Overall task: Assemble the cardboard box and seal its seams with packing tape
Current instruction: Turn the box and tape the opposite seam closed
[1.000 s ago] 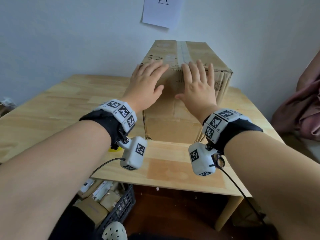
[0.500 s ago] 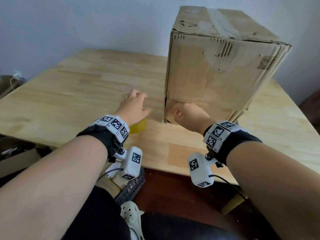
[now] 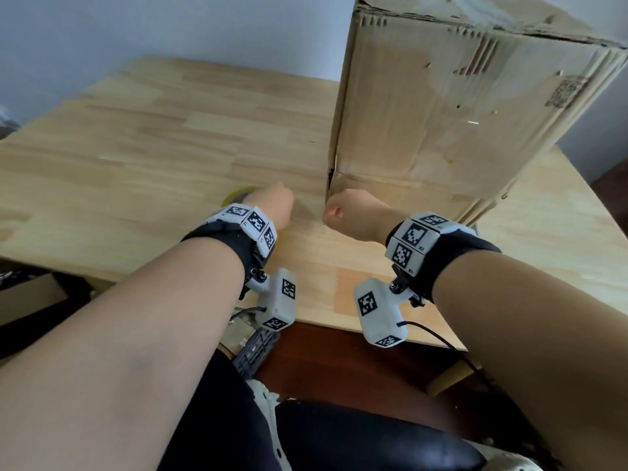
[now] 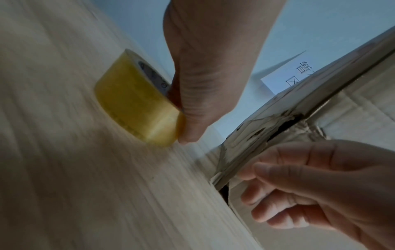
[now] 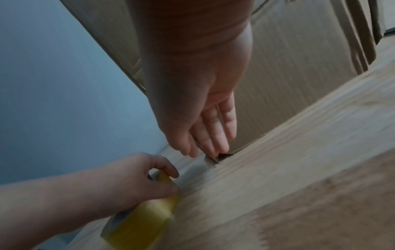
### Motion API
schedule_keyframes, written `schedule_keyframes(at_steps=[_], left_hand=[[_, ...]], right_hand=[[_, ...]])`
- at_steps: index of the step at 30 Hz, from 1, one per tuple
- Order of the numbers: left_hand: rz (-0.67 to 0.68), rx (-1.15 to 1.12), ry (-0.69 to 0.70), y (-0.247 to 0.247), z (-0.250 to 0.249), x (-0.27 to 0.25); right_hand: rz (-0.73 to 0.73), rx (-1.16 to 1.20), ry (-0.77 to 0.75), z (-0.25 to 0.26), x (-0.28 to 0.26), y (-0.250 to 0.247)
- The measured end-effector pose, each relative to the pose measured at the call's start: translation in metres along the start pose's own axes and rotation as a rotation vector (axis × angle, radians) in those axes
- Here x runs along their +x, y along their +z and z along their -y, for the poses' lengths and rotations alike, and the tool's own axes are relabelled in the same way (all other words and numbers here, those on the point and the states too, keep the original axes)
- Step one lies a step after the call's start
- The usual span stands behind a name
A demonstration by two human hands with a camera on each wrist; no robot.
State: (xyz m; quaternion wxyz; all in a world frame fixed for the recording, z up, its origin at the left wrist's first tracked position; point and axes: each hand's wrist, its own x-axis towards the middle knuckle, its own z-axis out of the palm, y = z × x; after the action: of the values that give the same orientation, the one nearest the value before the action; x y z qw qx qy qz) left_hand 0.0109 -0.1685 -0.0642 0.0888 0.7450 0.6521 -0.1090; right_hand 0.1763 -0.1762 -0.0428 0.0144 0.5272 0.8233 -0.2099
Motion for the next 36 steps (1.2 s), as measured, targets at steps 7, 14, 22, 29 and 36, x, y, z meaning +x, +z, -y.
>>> schedule_keyframes(at_steps=[7, 14, 22, 29, 36], left_hand=[[-0.092, -0.237, 0.086, -0.008, -0.014, -0.016], [-0.25, -0.593, 0.221, -0.026, -0.038, -0.046], [-0.272, -0.801, 0.203, -0.028, -0.056, -0.053], [-0.229, -1.052, 0.247, -0.029, -0.066, -0.05], [-0.2, -1.283, 0.372, -0.046, -0.072, -0.062]], right_hand=[[-0.099, 0.248, 0.032, -0.003, -0.008, 0.019], [-0.248, 0.775, -0.01, -0.011, -0.037, 0.018], [-0.43, 0.683, 0.013, -0.025, -0.065, 0.004], [-0.253, 0.934, 0.089, -0.027, -0.072, -0.004], [-0.103, 0.981, 0.063, -0.038, -0.083, -0.012]])
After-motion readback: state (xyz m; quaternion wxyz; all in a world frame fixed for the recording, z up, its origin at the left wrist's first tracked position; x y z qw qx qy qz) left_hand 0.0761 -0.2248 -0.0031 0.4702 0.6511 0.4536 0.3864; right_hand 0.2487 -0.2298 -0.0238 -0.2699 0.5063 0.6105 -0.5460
